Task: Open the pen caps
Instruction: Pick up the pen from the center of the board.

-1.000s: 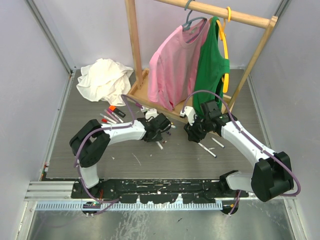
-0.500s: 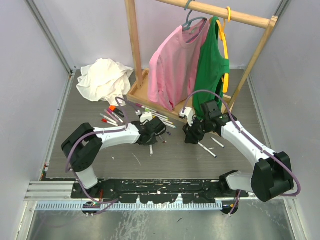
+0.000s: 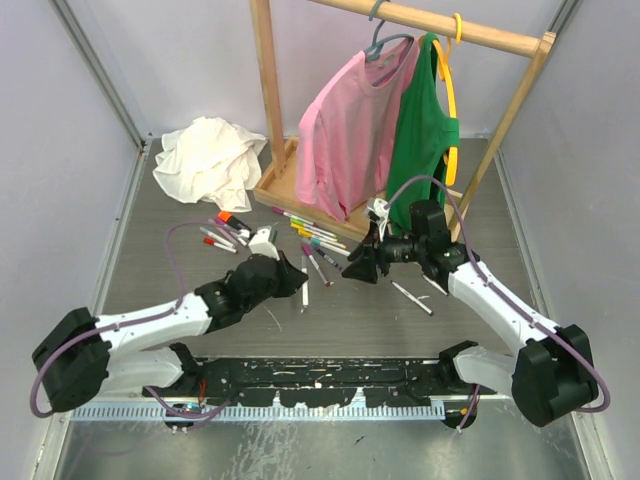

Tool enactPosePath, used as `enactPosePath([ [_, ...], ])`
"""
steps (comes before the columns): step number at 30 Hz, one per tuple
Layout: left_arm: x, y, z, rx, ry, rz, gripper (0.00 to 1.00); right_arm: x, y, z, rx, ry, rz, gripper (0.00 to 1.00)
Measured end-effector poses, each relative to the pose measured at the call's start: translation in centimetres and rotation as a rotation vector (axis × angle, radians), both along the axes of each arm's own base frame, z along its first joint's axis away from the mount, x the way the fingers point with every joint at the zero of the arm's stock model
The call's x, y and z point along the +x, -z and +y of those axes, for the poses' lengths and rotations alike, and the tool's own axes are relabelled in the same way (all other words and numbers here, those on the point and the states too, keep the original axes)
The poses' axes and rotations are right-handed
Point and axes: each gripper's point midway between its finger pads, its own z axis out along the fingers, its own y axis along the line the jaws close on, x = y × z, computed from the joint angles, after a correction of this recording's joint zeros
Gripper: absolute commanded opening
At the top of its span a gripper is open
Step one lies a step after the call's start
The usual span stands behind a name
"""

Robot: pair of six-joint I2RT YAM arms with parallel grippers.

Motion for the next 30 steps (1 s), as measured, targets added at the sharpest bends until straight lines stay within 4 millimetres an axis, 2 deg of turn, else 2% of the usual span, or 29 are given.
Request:
enactPosePath([
  [6,-0.8,-4.1,-1.6,-0.23,0.092,-0.177,0.0,-1.2,0.3,1.3,0.149,-0.021,0.111,0.76],
  [11,-2.1,-7.1,-3.4,-0.336,0.173,-0.299,0.0,-2.1,0.3,1.8,0.218,-0.042,0.169,0.79],
  [16,-2.6,-9.9,-4.4,-0.405,0.187,-0.403,0.0,-2.3,0.1,2.4,0.245,-0.054,0.197,0.78],
  [19,-2.5,-10.7,-4.7,-0.416,0.173,-0.446,0.0,-2.6,0.0,2.8,0.255,-0.062,0.219,0.76],
  [25,-2.1,-10.6,-5.3,-0.405,0.161,-0.484,0.0,-3.1,-0.3,3.5,0.267,-0.067,0.25,0.71],
  [30,-2.1,-11.1,-6.2,-0.408,0.171,-0.505,0.0,-3.2,-0.1,3.8,0.264,-0.057,0.274,0.57],
])
